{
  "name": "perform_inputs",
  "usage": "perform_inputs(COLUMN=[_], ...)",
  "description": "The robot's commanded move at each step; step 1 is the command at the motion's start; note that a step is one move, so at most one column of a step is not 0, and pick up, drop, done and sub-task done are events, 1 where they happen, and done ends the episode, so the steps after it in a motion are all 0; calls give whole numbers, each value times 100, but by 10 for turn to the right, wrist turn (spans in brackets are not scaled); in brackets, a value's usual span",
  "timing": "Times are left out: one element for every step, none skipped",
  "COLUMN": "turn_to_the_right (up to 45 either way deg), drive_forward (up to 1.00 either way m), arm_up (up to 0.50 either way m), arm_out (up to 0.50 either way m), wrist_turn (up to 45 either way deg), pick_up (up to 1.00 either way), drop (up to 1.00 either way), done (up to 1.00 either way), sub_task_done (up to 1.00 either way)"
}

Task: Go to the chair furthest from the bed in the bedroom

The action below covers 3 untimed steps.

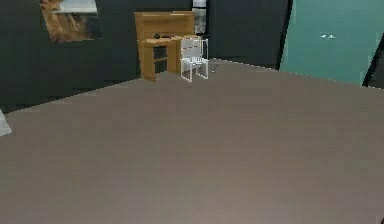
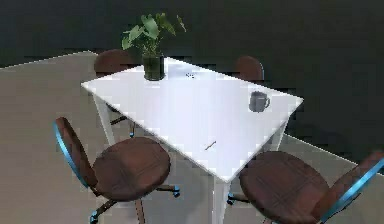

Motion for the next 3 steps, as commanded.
perform_inputs(turn_to_the_right=[0, 0, 0], drive_forward=[100, 100, 100], arm_up=[0, 0, 0], arm_out=[0, 0, 0], wrist_turn=[0, 0, 0], pick_up=[0, 0, 0], drop=[0, 0, 0], done=[0, 0, 0], sub_task_done=[0, 0, 0])
